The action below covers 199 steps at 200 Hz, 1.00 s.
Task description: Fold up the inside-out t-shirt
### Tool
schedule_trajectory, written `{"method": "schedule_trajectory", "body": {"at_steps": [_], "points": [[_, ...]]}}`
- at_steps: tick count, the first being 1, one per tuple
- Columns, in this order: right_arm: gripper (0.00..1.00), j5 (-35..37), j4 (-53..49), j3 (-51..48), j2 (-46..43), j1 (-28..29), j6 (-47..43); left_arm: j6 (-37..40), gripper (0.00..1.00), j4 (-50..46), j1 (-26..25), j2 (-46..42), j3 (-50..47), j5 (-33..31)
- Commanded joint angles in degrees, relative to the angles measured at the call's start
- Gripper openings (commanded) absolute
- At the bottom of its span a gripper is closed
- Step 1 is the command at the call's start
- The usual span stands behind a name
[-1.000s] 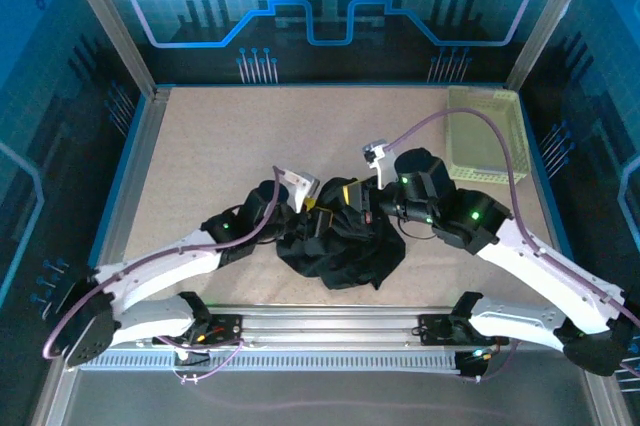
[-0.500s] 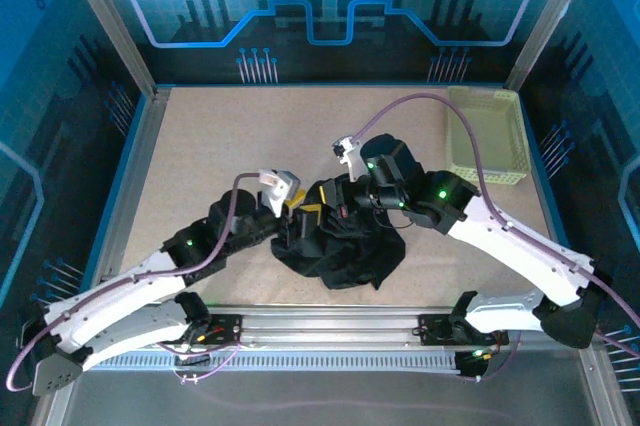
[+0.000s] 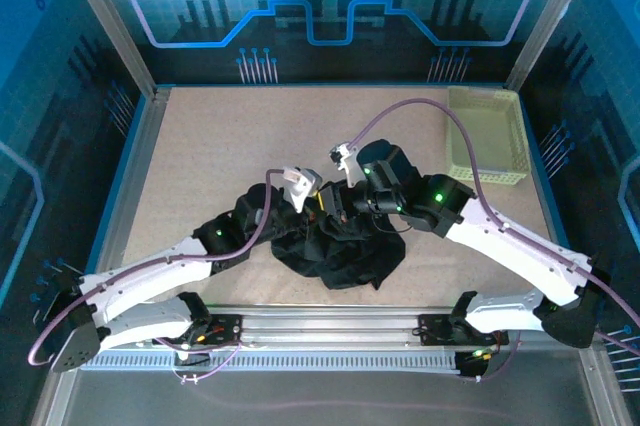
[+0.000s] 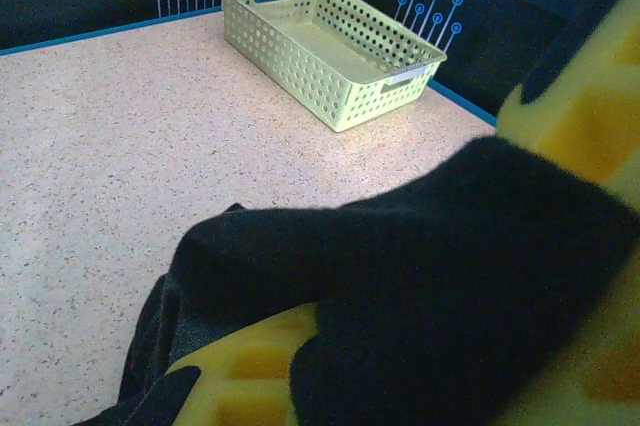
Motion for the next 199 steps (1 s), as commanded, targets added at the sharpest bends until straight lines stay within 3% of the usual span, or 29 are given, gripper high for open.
{"method": "schedule_trajectory", "body": {"at_steps": [1,14,31,70,104,144,199], "points": [[0.36,6.0,-1.6,-1.1,-3.6,1.1,-1.0,-1.9,0.00,2.6,0.0,-0.3,1.3,-2.5],[0.46,9.5,-2.1,-3.0,-5.8,1.2,-3.0,-3.2,0.00,1.8,0.6,-0.4,1.3,-3.3],[0.54,8.1,2.3,-9.1,-9.3,1.6,-9.4,-5.2,0.00,-0.3,2.0,0.1,2.1,-2.6],[0.53,8.1,7.0,-18.0,-10.7,3.8,-13.8,-8.6,0.00,-2.0,4.5,0.6,2.3,-1.4],[0.53,10.4,11.3,-20.0,-7.7,6.2,-13.5,-8.9,0.00,-2.4,5.2,0.5,2.8,-0.3],[0.53,21.5,10.1,-18.6,-3.2,5.1,-12.2,-8.9,0.00,-3.1,5.4,-0.1,2.7,0.3],[0.56,27.0,9.7,-16.5,0.6,3.5,-11.9,-9.3,0.00,-2.8,5.5,-0.4,2.1,1.2]]}}
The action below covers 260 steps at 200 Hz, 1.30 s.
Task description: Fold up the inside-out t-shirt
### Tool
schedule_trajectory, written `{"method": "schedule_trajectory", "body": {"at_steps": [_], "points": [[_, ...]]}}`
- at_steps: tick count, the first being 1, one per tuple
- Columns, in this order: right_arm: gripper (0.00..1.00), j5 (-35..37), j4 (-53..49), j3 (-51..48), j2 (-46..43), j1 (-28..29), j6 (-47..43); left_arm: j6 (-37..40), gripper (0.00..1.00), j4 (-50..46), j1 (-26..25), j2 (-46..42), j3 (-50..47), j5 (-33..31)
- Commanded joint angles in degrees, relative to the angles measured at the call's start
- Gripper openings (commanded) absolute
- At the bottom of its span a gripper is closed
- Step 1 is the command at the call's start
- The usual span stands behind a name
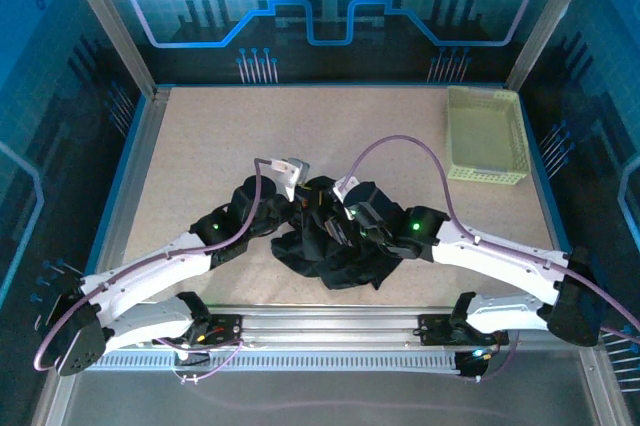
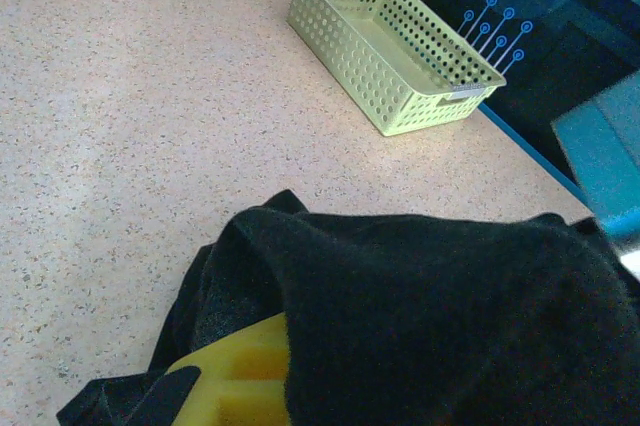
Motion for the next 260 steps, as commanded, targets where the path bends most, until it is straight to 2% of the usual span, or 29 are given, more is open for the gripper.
{"method": "schedule_trajectory", "body": {"at_steps": [1,21,43,93,118,169,204,227,260], "points": [[0.56,4.6,0.9,2.3,0.7,-1.1,0.3,-1.3,0.00,-0.1,0.6,-1.0,1.5,1.6],[0.54,4.3,1.1,2.8,1.5,-1.9,1.1,-1.2,0.00,0.1,0.6,-1.0,1.4,2.2],[0.45,5.8,0.3,3.6,3.1,-2.4,1.7,-1.4,0.00,0.4,0.7,-1.0,1.4,2.3],[0.13,4.8,0.3,2.7,0.7,-2.7,0.5,-2.8,0.00,-1.2,2.5,-1.4,1.6,2.4],[0.00,1.1,0.7,0.9,-3.0,-4.2,0.8,-3.9,0.00,-1.1,4.2,-1.8,1.2,3.5],[0.00,-13.8,6.4,-5.6,-12.3,-10.3,2.5,-5.4,0.00,-2.4,7.7,-1.4,0.9,5.5],[0.00,-23.7,12.5,-11.0,-19.7,-13.4,0.7,-8.5,0.00,-2.4,13.7,-0.8,0.1,12.2],[0.00,-24.2,14.4,-13.7,-23.4,-16.2,1.9,-10.8,0.00,-0.2,16.8,-0.3,-0.8,17.3],[0.00,-22.2,14.2,-15.6,-23.8,-21.7,6.8,-11.7,0.00,1.6,17.0,0.4,-0.6,20.2]]}}
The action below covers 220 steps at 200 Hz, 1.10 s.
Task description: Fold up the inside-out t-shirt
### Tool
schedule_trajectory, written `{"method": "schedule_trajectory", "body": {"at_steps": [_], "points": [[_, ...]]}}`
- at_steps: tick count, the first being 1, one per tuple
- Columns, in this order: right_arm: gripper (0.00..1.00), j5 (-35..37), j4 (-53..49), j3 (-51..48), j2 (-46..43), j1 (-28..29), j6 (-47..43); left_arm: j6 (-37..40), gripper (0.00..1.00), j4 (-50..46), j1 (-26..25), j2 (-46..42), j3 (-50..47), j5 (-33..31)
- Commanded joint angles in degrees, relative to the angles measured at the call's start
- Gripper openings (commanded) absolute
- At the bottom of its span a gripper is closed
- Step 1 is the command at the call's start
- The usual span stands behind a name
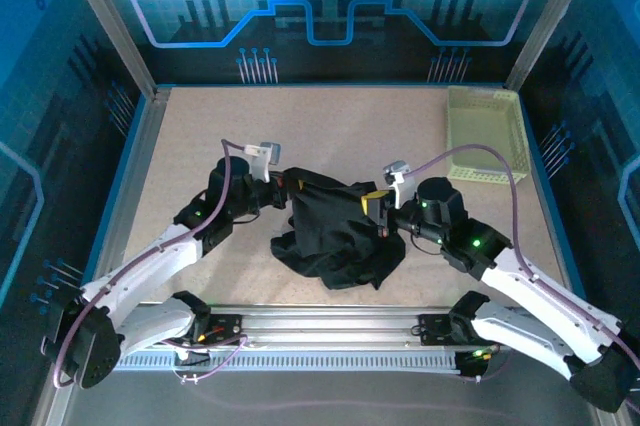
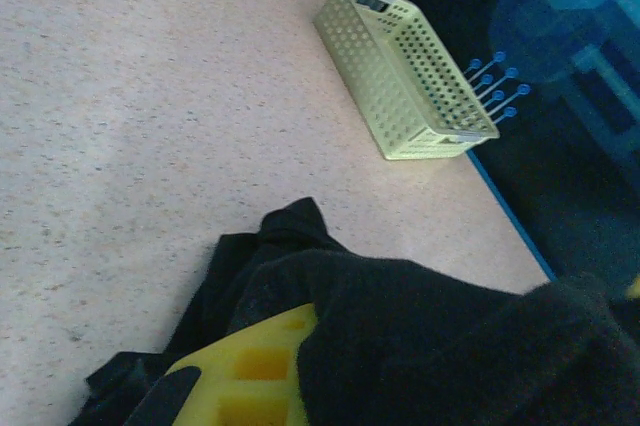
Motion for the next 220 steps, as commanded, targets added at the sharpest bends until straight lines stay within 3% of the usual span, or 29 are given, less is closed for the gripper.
{"method": "schedule_trajectory", "body": {"at_steps": [1,25,48,59,71,78,101,161,220], "points": [[0.00,0.7,0.9,-1.8,-0.6,-3.8,3.9,-2.0,0.00,2.6,1.3,0.8,-0.4,3.7],[0.00,2.7,-1.5,-1.8,0.9,-6.7,5.9,-2.4,0.00,3.9,0.5,3.6,0.8,6.4],[0.02,2.5,-3.7,-0.8,2.5,-7.3,4.8,-0.7,0.00,2.4,-3.6,6.5,3.3,4.8],[0.16,2.3,-4.6,-0.5,2.6,-7.2,3.7,0.1,0.00,1.6,-5.7,8.1,4.7,3.1],[0.50,1.1,-4.8,-0.7,2.4,-7.1,2.0,0.7,0.00,1.6,-7.8,9.8,5.8,2.2],[0.62,1.4,-5.0,-0.8,2.2,-7.0,1.1,0.9,0.00,1.8,-8.7,10.5,6.2,1.7],[0.81,0.0,-4.3,-1.8,1.5,-6.0,-2.3,2.5,0.00,2.0,-10.9,11.8,7.1,0.6],[0.88,2.4,0.3,-0.5,6.3,0.5,-11.0,3.1,0.00,1.6,-11.2,12.0,7.8,2.1],[0.86,6.1,1.3,3.4,13.9,2.7,-13.4,3.9,0.00,2.3,-12.0,11.4,7.9,5.3]]}}
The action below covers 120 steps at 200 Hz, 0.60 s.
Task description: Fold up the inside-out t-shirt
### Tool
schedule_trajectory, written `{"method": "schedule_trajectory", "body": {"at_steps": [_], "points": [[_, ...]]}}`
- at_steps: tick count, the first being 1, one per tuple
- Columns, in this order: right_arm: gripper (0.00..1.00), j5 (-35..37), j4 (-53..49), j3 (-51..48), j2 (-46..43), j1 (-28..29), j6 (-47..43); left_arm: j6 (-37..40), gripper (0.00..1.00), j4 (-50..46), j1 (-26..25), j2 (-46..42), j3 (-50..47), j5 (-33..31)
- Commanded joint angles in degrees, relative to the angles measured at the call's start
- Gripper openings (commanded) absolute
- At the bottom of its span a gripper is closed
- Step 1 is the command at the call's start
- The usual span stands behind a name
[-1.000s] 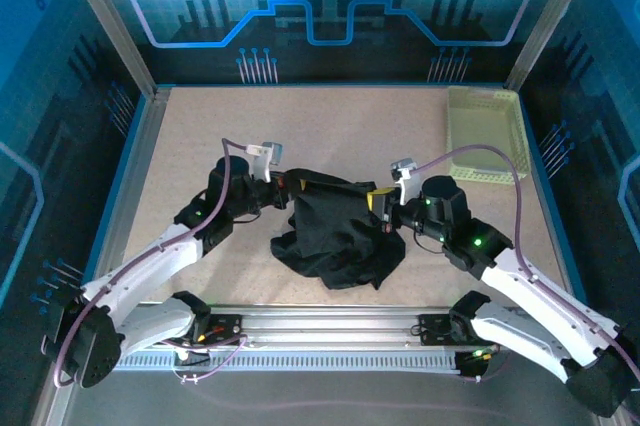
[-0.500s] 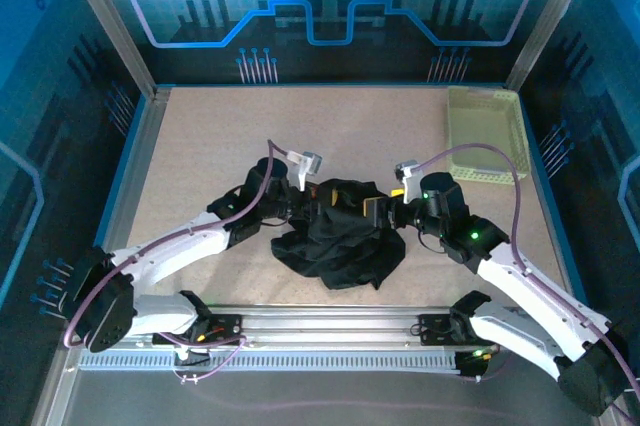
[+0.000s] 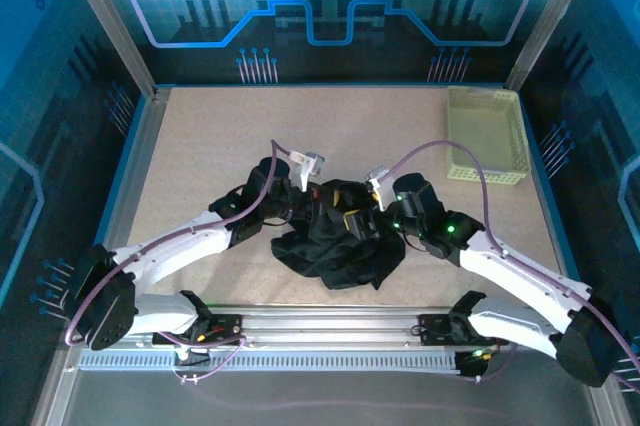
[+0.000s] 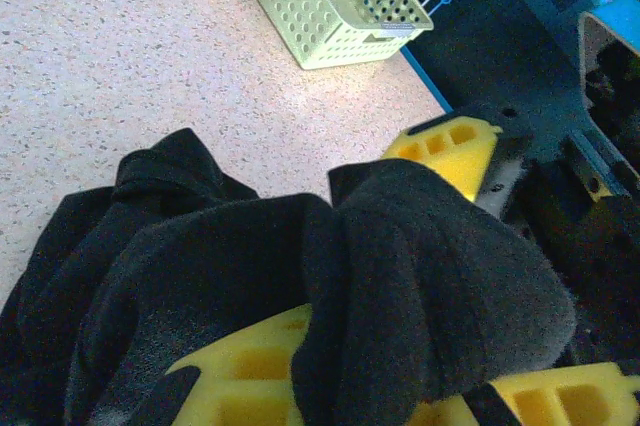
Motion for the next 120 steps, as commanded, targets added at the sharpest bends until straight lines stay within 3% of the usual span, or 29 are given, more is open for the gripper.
{"method": "schedule_trajectory", "body": {"at_steps": [1,22,45,63,84,96,120], "points": [[0.86,2.7,2.0,3.1,1.9,1.5,-2.4,1.8,0.00,0.5,-0.8,-0.6,2.4,2.7],[0.75,3.9,2.3,3.4,2.8,2.5,-1.3,1.8,0.00,0.7,-1.5,-0.1,2.8,3.5],[0.34,8.1,0.1,4.0,2.8,2.5,1.3,1.6,0.02,0.5,-1.5,-0.5,2.5,3.1],[0.01,14.4,-1.7,2.6,0.3,2.4,3.5,1.9,0.22,-1.2,-1.4,-1.8,2.0,0.7],[0.00,20.4,-5.7,1.4,-4.2,1.3,5.7,2.2,0.36,-3.5,-1.3,-4.3,0.3,-4.8],[0.00,21.9,-8.7,0.8,-7.0,0.0,7.5,1.9,0.50,-4.8,-0.8,-6.1,-1.1,-8.3],[0.00,20.0,-14.0,-0.9,-11.0,-3.5,12.2,-0.1,0.61,-9.8,1.1,-8.5,-3.6,-18.3]]}}
